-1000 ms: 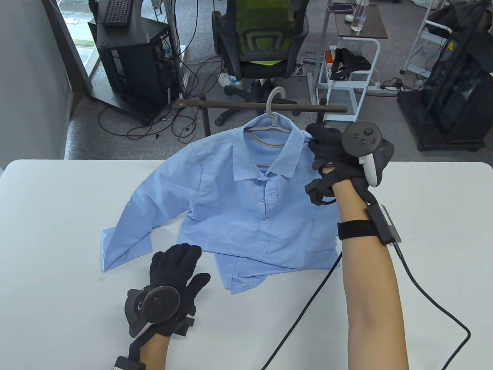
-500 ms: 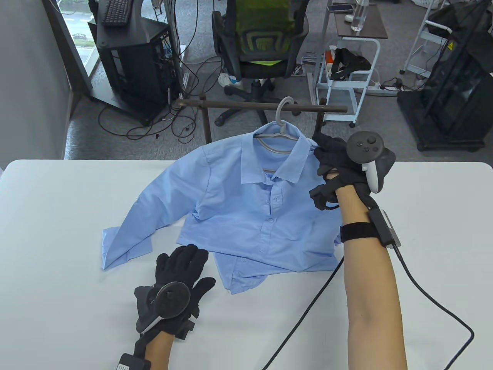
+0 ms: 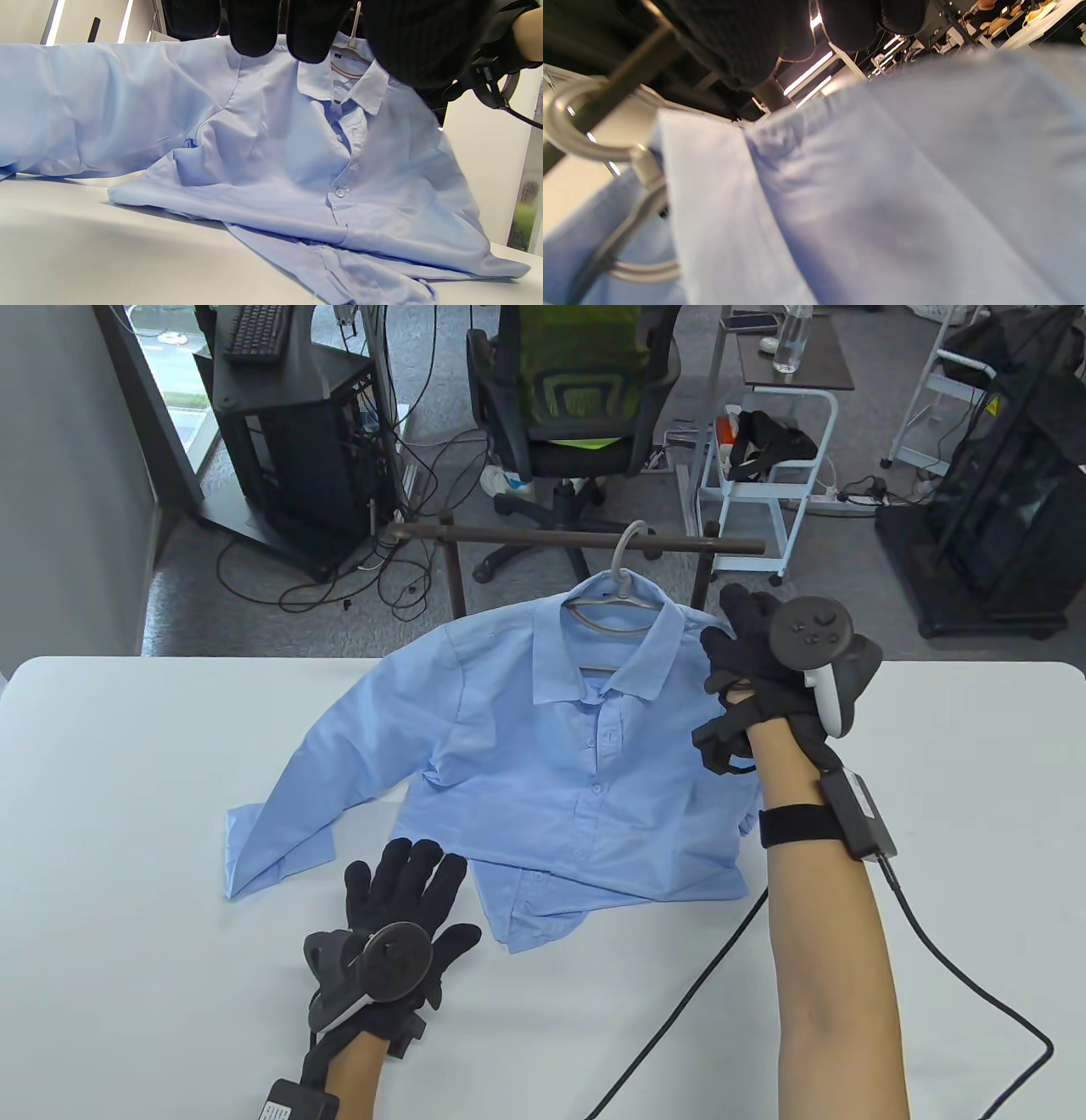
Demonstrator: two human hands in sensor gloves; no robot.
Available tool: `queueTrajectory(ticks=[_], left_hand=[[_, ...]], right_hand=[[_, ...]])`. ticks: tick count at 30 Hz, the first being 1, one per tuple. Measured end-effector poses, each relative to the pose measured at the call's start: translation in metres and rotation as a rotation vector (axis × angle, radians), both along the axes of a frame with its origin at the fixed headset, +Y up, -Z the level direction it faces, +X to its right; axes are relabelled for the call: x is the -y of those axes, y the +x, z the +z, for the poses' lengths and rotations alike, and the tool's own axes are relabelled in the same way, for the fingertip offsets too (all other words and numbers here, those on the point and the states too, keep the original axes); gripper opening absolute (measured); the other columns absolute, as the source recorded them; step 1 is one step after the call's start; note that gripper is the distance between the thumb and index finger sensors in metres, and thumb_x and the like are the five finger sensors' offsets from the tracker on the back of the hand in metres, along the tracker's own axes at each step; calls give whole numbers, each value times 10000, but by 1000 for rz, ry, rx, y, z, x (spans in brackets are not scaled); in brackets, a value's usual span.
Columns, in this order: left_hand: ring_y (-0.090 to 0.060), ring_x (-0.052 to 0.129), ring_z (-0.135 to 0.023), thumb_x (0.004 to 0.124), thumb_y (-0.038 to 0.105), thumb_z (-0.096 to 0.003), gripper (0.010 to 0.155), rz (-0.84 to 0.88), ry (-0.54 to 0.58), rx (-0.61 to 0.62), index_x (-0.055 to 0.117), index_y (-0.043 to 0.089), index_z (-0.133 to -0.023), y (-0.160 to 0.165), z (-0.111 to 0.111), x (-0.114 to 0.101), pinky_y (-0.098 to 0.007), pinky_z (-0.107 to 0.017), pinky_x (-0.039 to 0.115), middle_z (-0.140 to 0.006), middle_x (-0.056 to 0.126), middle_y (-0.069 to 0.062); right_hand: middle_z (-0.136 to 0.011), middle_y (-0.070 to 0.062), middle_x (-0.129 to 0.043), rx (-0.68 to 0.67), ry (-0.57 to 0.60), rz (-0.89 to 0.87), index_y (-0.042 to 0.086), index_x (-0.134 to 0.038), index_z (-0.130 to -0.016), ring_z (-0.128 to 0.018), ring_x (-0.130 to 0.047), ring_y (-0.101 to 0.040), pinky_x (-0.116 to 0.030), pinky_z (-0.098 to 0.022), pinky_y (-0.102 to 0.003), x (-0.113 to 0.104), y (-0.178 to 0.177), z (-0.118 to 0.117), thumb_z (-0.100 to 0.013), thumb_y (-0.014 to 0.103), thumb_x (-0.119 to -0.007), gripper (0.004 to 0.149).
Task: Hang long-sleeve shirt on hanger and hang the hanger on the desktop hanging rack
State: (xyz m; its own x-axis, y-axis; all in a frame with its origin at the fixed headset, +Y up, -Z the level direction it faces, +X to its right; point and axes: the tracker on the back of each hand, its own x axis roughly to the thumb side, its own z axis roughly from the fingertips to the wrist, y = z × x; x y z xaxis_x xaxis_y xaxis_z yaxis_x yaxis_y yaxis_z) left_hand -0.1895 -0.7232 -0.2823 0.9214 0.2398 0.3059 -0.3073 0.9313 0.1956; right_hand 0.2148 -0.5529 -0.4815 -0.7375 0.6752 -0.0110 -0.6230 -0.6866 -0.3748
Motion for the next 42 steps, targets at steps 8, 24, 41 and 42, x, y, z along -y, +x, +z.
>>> queueTrajectory(ticks=[8,24,41,42], left_hand=[[-414,545,-1126,795,612,-370,810,1,55,19,609,281,-1086,6,8,-12,-714,-726,372,-1175,553,-89],[-416,543,-1126,794,612,-371,810,-81,78,68,608,279,-1086,28,14,-13,-714,-725,375,-1176,549,-89],[-416,503,-1137,767,636,-365,846,-161,25,147,546,295,-1106,57,13,2,-712,-731,357,-1195,483,-83],[-415,492,-1139,763,639,-365,851,-169,20,152,534,296,-1108,58,13,4,-713,-731,353,-1196,471,-84]], right_hand=[[-1054,-182,-590,-110,96,42,239,-708,-1026,-987,-592,-482,-343,-703,-754,-28,6,64,-443,401,-864,624],[-1064,-185,-586,-297,92,359,247,-714,-1030,-1006,-558,-495,-335,-699,-762,62,-23,179,-459,426,-832,610],[-1059,-166,-590,-390,128,522,273,-694,-1026,-1002,-577,-477,-370,-693,-758,146,-40,208,-460,457,-789,603],[-1062,-163,-584,-413,115,524,281,-680,-1032,-1006,-571,-473,-367,-693,-757,150,-39,208,-457,465,-791,614]])
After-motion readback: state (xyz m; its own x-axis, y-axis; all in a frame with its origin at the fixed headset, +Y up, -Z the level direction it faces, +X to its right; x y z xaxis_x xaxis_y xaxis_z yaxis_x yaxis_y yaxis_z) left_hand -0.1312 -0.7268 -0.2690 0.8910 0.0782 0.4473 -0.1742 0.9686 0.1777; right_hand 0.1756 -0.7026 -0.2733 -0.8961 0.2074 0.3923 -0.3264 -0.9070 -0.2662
